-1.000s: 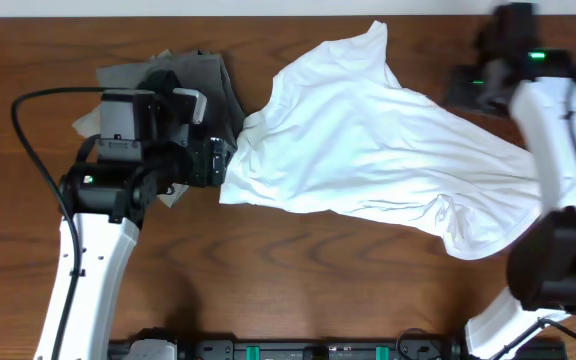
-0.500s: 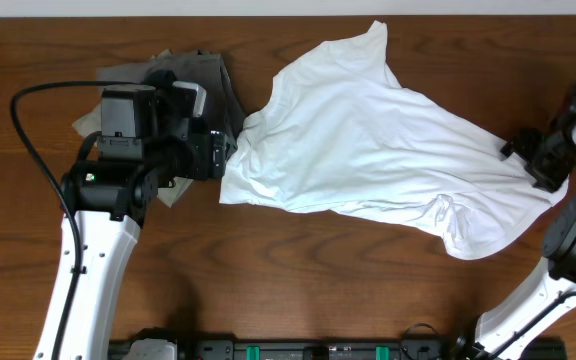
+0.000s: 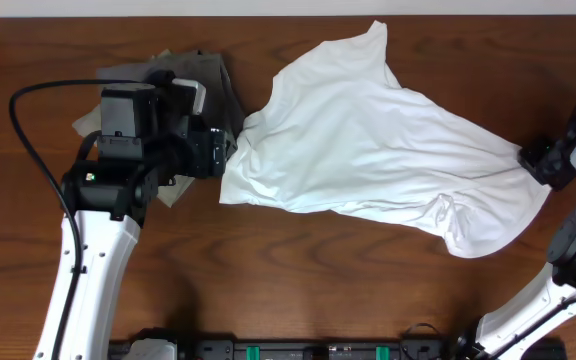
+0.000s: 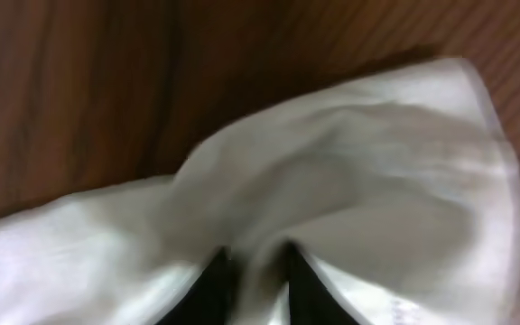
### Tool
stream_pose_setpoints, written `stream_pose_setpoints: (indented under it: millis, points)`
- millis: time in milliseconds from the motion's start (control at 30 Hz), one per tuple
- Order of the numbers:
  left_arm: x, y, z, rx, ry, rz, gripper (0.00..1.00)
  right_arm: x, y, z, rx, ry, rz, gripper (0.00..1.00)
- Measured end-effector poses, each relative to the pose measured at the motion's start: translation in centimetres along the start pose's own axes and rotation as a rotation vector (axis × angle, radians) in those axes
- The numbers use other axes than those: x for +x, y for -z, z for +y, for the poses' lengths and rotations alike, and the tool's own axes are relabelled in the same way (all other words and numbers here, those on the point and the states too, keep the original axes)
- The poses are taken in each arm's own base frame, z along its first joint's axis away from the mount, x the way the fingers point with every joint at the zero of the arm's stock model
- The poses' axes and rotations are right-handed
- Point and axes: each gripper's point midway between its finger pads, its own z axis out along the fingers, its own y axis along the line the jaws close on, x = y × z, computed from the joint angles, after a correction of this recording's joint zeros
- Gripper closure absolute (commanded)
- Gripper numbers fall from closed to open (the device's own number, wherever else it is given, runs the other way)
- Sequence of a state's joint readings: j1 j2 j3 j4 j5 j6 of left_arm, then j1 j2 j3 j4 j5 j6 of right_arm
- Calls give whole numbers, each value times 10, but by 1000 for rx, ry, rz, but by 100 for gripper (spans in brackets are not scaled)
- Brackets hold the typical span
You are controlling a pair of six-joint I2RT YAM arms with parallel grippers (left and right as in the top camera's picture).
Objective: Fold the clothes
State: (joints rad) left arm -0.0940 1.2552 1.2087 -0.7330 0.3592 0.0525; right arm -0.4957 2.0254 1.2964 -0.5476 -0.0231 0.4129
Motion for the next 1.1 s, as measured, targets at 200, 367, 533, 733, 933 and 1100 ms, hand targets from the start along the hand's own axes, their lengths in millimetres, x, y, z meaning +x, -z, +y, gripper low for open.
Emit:
stream_pose_setpoints:
  millis: [200, 367, 533, 733, 933, 1100]
  points:
    - [-5, 0, 0, 0, -6, -19, 18, -37, -6, 31, -185, -5, -157, 99]
    - [-12, 0, 0, 1, -15, -48, 18, -84, 16, 73, -396, 24, -285, 99]
    - [-14, 0, 0, 1, -18, -58, 18, -155, 91, 114, -543, 63, -472, 62]
    - [-14, 1, 0, 1, -17, -56, 18, -149, 113, 119, -533, 89, -379, 25]
    - [-13, 0, 0, 1, -16, -52, 18, -84, 84, 92, -417, 67, -84, 32]
    - [-13, 0, 0, 1, -16, -51, 18, -37, 73, 62, -277, 47, 105, 34]
